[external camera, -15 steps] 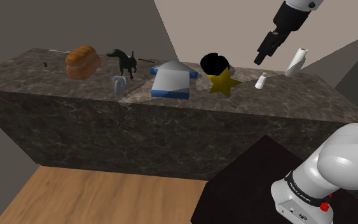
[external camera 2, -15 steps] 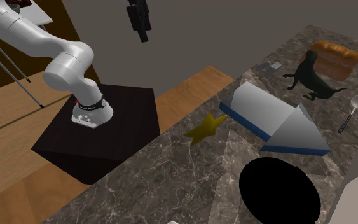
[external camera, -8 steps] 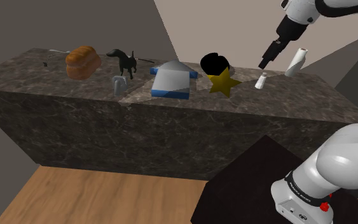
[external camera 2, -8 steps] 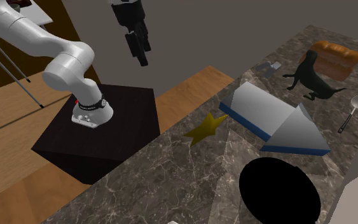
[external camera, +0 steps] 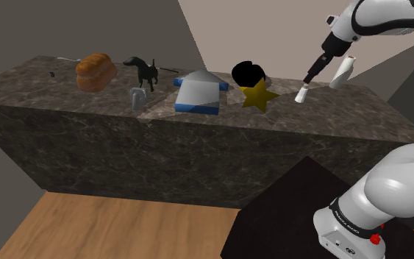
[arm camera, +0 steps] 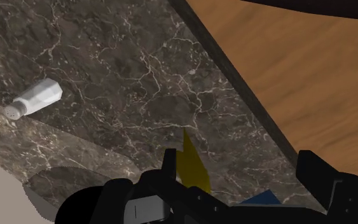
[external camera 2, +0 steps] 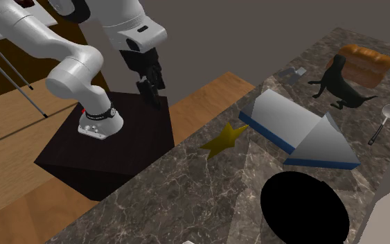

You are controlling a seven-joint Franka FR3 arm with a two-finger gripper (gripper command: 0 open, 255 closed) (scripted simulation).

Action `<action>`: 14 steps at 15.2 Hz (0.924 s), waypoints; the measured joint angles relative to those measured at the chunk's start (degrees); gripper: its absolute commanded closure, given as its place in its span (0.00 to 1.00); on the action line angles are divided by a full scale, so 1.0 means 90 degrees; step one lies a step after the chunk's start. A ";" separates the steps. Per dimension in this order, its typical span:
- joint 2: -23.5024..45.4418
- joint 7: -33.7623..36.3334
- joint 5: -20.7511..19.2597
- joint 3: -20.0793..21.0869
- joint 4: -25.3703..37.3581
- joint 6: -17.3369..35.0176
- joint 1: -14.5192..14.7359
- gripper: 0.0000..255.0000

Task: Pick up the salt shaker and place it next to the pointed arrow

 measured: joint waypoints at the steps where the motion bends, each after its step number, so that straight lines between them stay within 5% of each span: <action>1: 0.0094 -0.0129 -0.0016 -0.0122 0.0002 0.0115 -0.0004 0.00; 9: 0.1349 -0.1545 0.0122 -0.1460 0.0315 0.1219 0.0122 0.00; 14: 0.2452 -0.2663 0.0769 -0.2389 0.0880 0.1738 0.0475 0.00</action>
